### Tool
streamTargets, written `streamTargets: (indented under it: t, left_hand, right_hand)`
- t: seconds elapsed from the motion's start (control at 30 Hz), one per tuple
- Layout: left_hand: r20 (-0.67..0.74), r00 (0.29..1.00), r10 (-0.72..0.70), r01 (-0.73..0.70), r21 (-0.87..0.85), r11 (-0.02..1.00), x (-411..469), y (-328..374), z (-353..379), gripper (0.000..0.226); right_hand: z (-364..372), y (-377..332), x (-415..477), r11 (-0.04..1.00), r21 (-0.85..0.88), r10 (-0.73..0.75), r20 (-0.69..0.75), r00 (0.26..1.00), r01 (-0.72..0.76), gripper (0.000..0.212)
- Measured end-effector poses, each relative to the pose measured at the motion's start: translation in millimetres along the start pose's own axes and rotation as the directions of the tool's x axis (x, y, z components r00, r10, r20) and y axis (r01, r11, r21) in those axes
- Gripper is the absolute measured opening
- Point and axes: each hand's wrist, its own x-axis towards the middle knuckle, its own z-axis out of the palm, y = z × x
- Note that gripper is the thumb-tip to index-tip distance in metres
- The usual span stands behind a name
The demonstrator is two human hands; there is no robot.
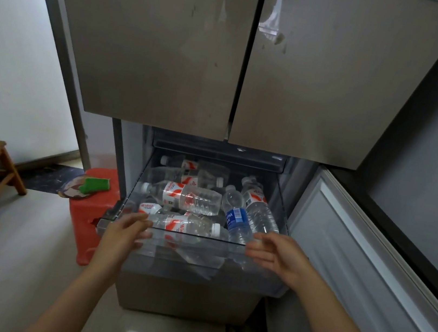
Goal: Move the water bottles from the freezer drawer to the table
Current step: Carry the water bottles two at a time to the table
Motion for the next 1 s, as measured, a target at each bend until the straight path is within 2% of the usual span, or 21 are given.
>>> streamTargets:
  t: [0.07, 0.1, 0.17, 0.27, 0.33, 0.4, 0.43, 0.5, 0.57, 0.67, 0.8, 0.9, 1.0]
  left_hand:
    - [0.117, 0.974, 0.192, -0.218, 0.280, 0.935, 11, 14, 8, 0.027]
    - [0.192, 0.950, 0.245, -0.303, 0.393, 0.868, 18, 19, 13, 0.030]
    - [0.329, 0.907, 0.263, -0.411, 0.558, 0.721, 39, 24, 23, 0.035]
    - [0.485, 0.864, 0.137, -0.460, 0.648, 0.607, 68, 20, 39, 0.041]
    - [0.557, 0.830, 0.011, -0.471, 0.690, 0.550, 88, 12, 43, 0.050]
    - [0.628, 0.772, -0.099, -0.514, 0.707, 0.486, 102, 4, 45, 0.060]
    - [0.655, 0.741, -0.147, -0.520, 0.699, 0.491, 108, 2, 45, 0.063]
    - [0.688, 0.691, -0.222, -0.509, 0.681, 0.526, 117, 0, 46, 0.068]
    - [0.706, 0.647, -0.287, -0.505, 0.679, 0.533, 126, 1, 46, 0.070]
    - [0.721, 0.598, -0.351, -0.546, 0.687, 0.480, 135, 2, 49, 0.070]
    - [0.730, 0.545, -0.413, -0.584, 0.684, 0.437, 143, 4, 56, 0.074]
    - [0.746, 0.510, -0.428, -0.608, 0.665, 0.435, 147, 4, 60, 0.074]
    - [0.759, 0.477, -0.443, -0.624, 0.647, 0.438, 148, 4, 62, 0.075]
  right_hand:
    - [7, -12, 9, 0.990, -0.132, -0.044, -0.024, 0.999, 0.040, 0.012]
    - [11, -17, 15, 0.976, -0.212, -0.062, -0.042, 0.997, 0.052, 0.013]
    - [21, -24, 32, 0.924, -0.374, -0.118, -0.081, 0.990, 0.080, 0.017]
    - [31, -29, 52, 0.838, -0.537, -0.190, -0.116, 0.975, 0.100, 0.014]
    - [36, -30, 67, 0.767, -0.635, -0.213, -0.114, 0.970, 0.093, 0.022]
    - [40, -29, 80, 0.686, -0.723, -0.218, -0.101, 0.971, 0.079, 0.008]
    - [41, -29, 86, 0.662, -0.747, -0.205, -0.104, 0.973, 0.060, 0.027]
    - [45, -30, 96, 0.635, -0.772, -0.184, -0.115, 0.976, 0.029, 0.045]
    - [52, -33, 103, 0.569, -0.822, -0.175, -0.113, 0.978, 0.007, 0.049]
    - [59, -33, 115, 0.468, -0.883, -0.168, -0.123, 0.978, -0.031, 0.064]
    - [67, -26, 131, 0.390, -0.918, -0.156, -0.134, 0.979, -0.063, 0.080]
    - [72, -24, 143, 0.310, -0.946, -0.166, -0.156, 0.974, -0.099, 0.089]
    - [77, -19, 150, 0.183, -0.973, -0.169, -0.176, 0.970, -0.144, 0.098]
